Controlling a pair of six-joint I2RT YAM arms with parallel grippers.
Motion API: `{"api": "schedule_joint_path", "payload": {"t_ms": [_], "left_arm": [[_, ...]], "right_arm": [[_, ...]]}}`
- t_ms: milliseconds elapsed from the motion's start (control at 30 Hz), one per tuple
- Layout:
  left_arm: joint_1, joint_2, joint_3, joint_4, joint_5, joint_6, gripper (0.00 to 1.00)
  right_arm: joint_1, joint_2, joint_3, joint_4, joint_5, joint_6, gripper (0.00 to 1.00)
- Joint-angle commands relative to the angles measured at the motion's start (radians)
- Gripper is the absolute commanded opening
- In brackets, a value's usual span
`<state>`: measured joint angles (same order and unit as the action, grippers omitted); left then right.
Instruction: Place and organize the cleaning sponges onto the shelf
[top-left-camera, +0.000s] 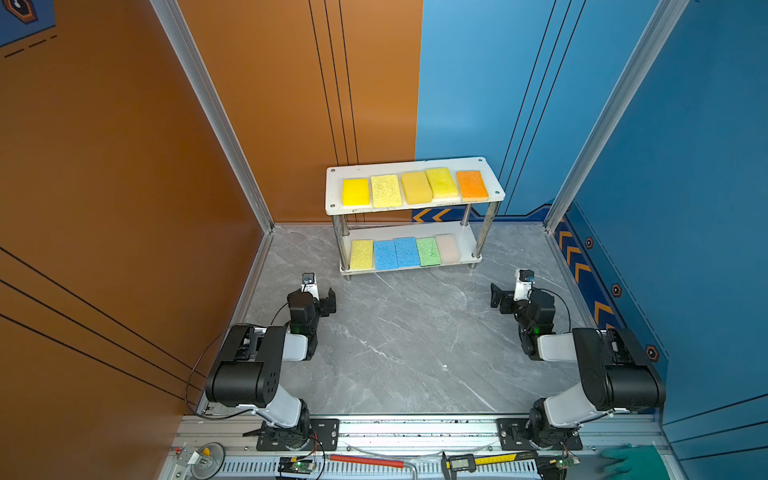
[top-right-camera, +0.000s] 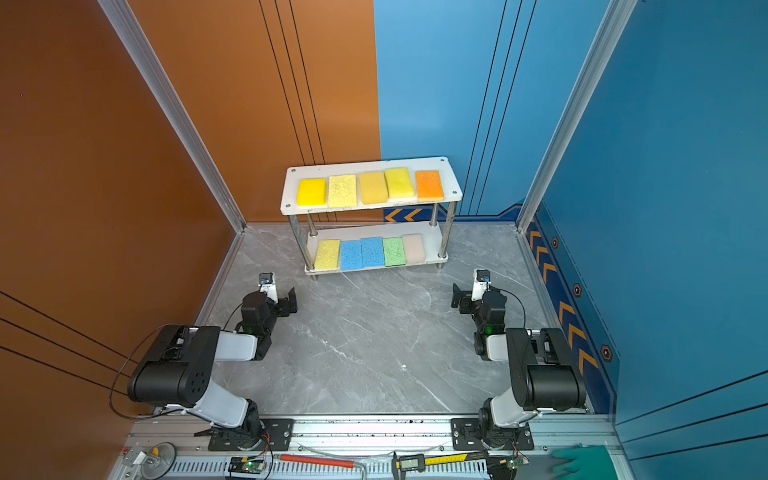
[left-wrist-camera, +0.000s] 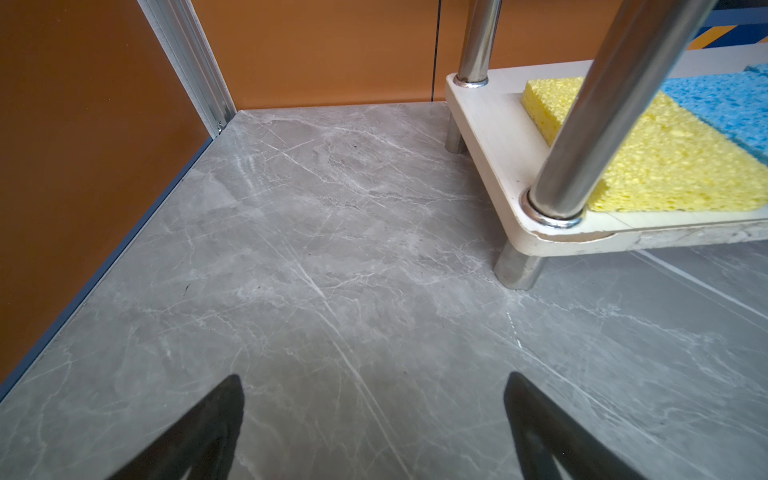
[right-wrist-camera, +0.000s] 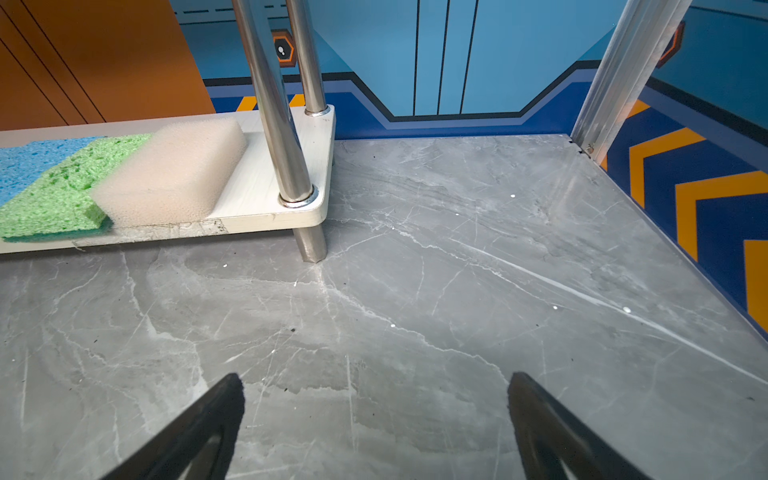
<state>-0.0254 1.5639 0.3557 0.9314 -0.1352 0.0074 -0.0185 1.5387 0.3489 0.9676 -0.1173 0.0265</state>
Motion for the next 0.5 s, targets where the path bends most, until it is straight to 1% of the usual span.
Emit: {"api": "schedule_joint_path", "payload": {"t_ms": [0,467], "left_arm": [[-0.002,0.002,0.017,0.01,-0.023,-0.004,0.98],[-0.001,0.002,0.018,0.01,-0.023,-0.004,0.98]], "right_arm": [[0.001,0.011,0.01,-0.023,0.024,0.018,1.0],[0.003,0.012,0.012,-0.027,0.033,0.016,1.0]]}}
